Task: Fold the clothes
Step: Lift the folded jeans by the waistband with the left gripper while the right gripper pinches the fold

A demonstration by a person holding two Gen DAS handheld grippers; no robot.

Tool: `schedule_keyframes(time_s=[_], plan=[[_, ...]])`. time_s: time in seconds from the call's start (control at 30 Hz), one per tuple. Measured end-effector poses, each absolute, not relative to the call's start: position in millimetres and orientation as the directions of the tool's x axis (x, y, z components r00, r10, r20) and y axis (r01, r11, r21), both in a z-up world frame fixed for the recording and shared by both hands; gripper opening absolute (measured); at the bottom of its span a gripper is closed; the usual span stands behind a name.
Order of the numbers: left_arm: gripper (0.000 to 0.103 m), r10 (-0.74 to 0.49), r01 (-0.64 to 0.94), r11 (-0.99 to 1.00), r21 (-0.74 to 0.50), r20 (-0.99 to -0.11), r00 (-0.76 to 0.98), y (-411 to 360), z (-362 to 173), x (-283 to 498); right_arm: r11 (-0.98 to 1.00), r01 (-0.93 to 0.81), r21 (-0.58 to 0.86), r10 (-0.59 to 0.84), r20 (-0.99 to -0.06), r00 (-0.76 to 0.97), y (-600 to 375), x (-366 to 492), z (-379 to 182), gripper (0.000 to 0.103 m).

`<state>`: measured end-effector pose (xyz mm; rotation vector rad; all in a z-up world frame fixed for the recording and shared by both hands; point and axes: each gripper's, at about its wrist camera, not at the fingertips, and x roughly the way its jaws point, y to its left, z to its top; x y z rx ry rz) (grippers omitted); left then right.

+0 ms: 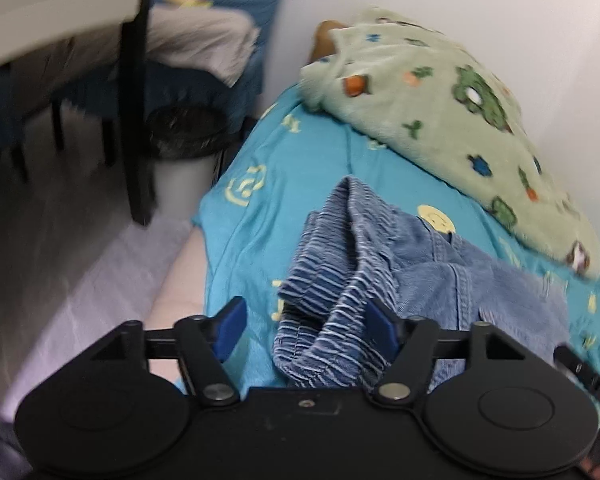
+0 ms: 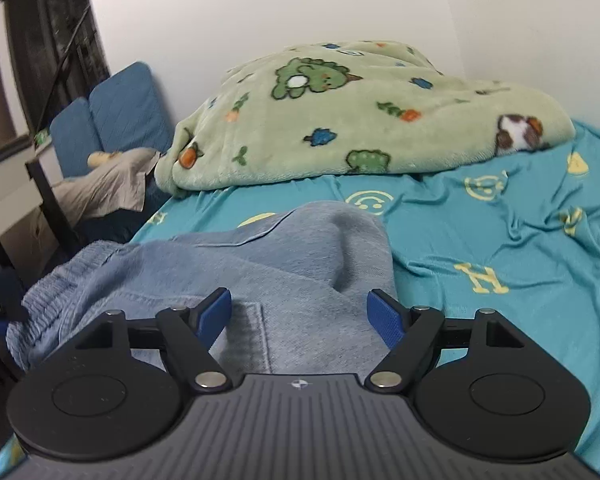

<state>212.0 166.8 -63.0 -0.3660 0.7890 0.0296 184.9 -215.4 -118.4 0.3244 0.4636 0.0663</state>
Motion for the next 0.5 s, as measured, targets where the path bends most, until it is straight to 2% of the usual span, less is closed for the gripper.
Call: schedule_keyframes(time_s=[0.23,0.3,0.37,0.4,0.43,0.5], plan=[[0.071,-0.289,-0.245,0.781,-0.574,-0.681,0.672,187.3,-88.5,229.4,0.893,0.050,0.447,0.170,-0.439,0.882,-230.2,194.4,-127.9,0.087],[0.065,-0.308,-0.238,0.759,-0.606,-0.656,0.689,185.4,-92.2,232.0,0.880,0.052,0.472,0.182,-0.438,0.880,-232.6,196.4,-129.2,0.089],[0.044,-0.308,-0.222,0.758,-0.614,-0.636,0.707,179.3,-90.6,233.4,0.871,0.054,0.488,0.191,-0.438,0.879,-234.9,197.5,-130.0,0.090],[0.041,-0.300,-0.222,0.762,-0.608,-0.636,0.711,176.8,-88.1,232.1,0.867,0.055,0.496,0.195,-0.438,0.877,-236.2,197.9,-130.3,0.090],[0.034,-0.289,-0.226,0.768,-0.599,-0.640,0.712,174.6,-85.0,230.0,0.862,0.057,0.504,0.199,-0.439,0.876,-237.4,198.0,-130.6,0.090],[0.030,-0.286,-0.251,0.747,-0.615,-0.639,0.714,177.8,-79.4,223.2,0.855,0.060,0.515,0.204,-0.441,0.874,-239.0,198.2,-130.5,0.090]])
